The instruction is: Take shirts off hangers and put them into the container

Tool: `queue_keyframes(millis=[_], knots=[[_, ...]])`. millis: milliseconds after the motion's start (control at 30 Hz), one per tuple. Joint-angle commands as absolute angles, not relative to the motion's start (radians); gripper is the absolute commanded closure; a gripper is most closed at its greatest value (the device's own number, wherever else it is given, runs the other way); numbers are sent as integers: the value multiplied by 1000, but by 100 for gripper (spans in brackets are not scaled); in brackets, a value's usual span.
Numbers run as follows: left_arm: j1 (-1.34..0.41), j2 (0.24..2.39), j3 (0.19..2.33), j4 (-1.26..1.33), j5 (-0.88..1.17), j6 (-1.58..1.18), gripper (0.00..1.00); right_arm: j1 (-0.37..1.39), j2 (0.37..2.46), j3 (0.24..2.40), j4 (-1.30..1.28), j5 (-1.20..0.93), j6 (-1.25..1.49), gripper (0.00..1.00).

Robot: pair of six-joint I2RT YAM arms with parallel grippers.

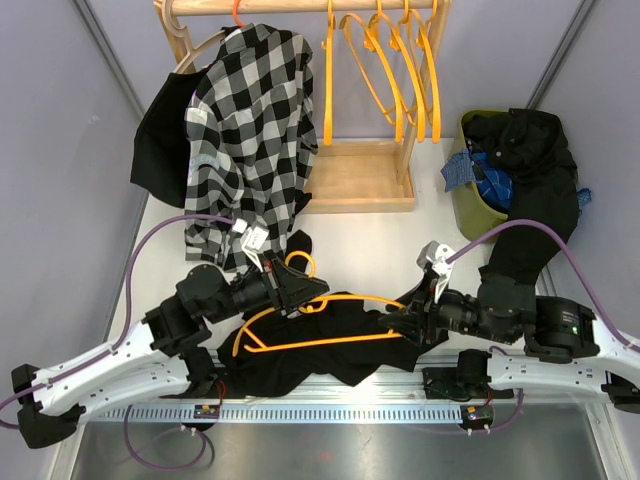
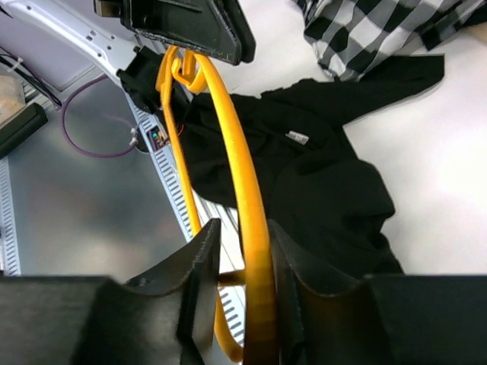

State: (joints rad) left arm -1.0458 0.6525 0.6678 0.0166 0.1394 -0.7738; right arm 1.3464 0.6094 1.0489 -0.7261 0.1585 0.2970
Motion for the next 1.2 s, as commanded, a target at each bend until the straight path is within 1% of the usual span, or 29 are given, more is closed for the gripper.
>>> queue_keyframes(millis=[0, 33, 67, 100, 133, 167, 200, 267, 300, 333, 433, 567, 667, 767, 800, 867, 900, 967, 1000, 1033, 1167], knots=[[-1045, 678, 729, 95, 175, -761, 100, 1347, 630, 1040, -655, 124, 322, 66], [-1045, 680, 729, 92, 173, -755, 100, 1345, 630, 1043, -655, 130, 322, 73], [-1045, 677, 730, 77, 155, -753, 100, 1347, 626, 1046, -657, 135, 319, 87], [-1043, 670, 730, 65, 140, -749, 100, 1345, 623, 1049, -657, 141, 319, 94], [-1045, 666, 730, 51, 124, -738, 100, 1347, 614, 1057, -660, 156, 319, 99], [-1045, 652, 733, 16, 92, -732, 100, 1345, 611, 1061, -663, 161, 316, 100], [-1043, 647, 741, 3, 78, -726, 91, 1347, 606, 1066, -670, 169, 313, 100], [-1045, 624, 745, -64, 31, -709, 65, 1347, 595, 1089, -683, 178, 302, 100], [-1045, 614, 750, -86, 11, -707, 27, 1347, 595, 1101, -693, 195, 298, 100], [-1045, 603, 755, -110, 5, -698, 1, 1347, 598, 1118, -724, 202, 293, 100], [-1043, 555, 773, -225, -139, -675, 1, 1347, 592, 1213, -767, 242, 252, 100], [-1043, 467, 761, -409, -264, -675, 1, 1347, 588, 1308, -764, 313, 175, 100], [-1043, 384, 704, -512, -322, -722, 1, 1347, 598, 1341, -657, 382, 85, 100], [-1043, 318, 645, -607, -353, -784, 1, 1347, 656, 1344, -491, 547, -38, 100], [-1045, 305, 635, -629, -357, -799, 1, 1347, 682, 1344, -394, 622, -69, 100], [-1045, 278, 617, -682, -371, -836, 1, 1345, 777, 1348, -286, 714, -156, 100], [-1045, 269, 603, -693, -374, -853, 1, 1347, 855, 1361, -178, 779, -190, 100], [-1045, 250, 591, -718, -379, -861, 1, 1347, 940, 1388, -83, 831, -282, 100], [-1045, 245, 589, -727, -383, -862, 1, 1347, 981, 1405, 27, 875, -314, 100], [-1043, 242, 589, -741, -388, -864, 1, 1347, 1067, 1440, 69, 894, -383, 100], [-1045, 221, 595, -752, -390, -861, 1, 1338, 1279, 1574, 253, 997, -546, 100]])
